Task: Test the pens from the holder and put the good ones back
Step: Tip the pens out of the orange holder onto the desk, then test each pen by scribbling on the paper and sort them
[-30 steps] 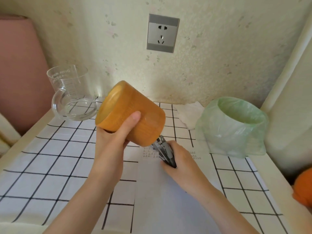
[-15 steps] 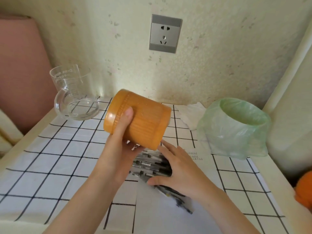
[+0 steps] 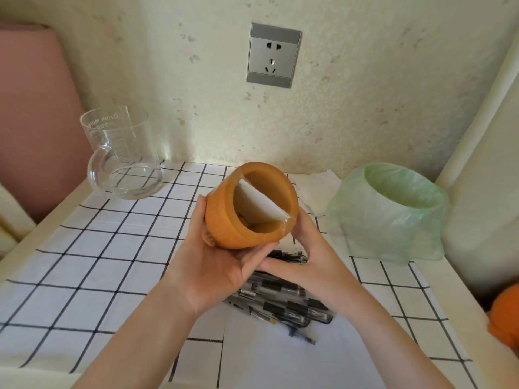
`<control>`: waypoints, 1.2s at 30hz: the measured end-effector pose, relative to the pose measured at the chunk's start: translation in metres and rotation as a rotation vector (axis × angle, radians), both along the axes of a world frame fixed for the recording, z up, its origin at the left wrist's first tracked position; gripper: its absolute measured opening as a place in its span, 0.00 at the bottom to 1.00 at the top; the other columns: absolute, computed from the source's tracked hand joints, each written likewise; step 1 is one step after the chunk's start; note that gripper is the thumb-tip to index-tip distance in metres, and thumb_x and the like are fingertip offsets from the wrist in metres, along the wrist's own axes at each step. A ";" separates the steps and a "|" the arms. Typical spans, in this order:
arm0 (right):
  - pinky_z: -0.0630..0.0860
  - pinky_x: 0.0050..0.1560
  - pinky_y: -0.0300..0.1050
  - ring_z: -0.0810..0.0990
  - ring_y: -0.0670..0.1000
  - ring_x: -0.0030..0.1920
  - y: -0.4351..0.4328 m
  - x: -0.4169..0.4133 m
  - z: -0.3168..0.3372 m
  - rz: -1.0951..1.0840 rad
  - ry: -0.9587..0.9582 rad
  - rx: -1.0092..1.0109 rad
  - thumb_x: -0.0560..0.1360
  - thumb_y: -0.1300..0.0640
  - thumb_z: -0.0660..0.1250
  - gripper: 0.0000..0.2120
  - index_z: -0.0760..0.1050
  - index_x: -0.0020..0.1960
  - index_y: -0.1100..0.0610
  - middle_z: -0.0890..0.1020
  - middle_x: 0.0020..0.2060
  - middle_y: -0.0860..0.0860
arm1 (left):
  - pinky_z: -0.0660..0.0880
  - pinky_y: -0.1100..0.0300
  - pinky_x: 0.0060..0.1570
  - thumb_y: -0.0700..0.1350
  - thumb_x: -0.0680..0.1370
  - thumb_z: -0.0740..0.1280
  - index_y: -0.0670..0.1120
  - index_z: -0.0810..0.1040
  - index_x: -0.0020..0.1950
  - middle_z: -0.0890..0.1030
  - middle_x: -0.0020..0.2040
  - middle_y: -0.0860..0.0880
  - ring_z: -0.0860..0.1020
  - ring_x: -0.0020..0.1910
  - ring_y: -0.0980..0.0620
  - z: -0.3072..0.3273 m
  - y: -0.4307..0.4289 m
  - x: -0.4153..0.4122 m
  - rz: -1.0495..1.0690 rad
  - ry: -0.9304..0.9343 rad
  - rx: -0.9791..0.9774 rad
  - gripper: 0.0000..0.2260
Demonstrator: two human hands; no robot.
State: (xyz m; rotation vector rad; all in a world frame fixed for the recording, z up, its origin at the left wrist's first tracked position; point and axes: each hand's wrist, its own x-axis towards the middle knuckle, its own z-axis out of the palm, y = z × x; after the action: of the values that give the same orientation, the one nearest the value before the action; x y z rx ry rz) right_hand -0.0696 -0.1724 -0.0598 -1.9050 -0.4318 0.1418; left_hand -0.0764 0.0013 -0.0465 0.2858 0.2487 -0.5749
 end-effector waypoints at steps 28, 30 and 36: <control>0.75 0.60 0.51 0.73 0.46 0.62 0.022 0.063 -0.010 -0.659 -0.059 0.054 0.56 0.37 0.79 0.49 0.58 0.69 0.48 0.72 0.63 0.43 | 0.36 0.54 0.71 0.57 0.70 0.71 0.61 0.53 0.74 0.48 0.77 0.57 0.37 0.74 0.58 -0.032 -0.004 -0.002 -0.453 -1.168 2.015 0.38; 0.74 0.60 0.50 0.72 0.46 0.63 0.021 0.065 -0.012 -0.639 -0.045 0.057 0.57 0.37 0.79 0.49 0.58 0.70 0.49 0.71 0.64 0.43 | 0.35 0.52 0.72 0.58 0.70 0.70 0.59 0.50 0.75 0.45 0.77 0.55 0.36 0.74 0.56 -0.037 -0.005 -0.001 -0.531 -1.180 2.063 0.40; 0.65 0.70 0.56 0.63 0.54 0.73 0.011 0.065 -0.014 -0.526 0.173 0.065 0.64 0.38 0.74 0.55 0.44 0.77 0.53 0.57 0.76 0.53 | 0.37 0.54 0.72 0.59 0.70 0.70 0.59 0.50 0.75 0.47 0.77 0.53 0.41 0.75 0.54 -0.045 -0.005 0.000 -0.529 -1.178 2.105 0.40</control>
State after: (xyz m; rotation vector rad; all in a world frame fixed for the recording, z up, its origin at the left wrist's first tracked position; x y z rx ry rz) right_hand -0.0046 -0.1619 -0.0736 -1.8619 0.1840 -0.0554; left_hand -0.0761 -0.0040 -0.0910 2.6764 -0.5187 -0.3421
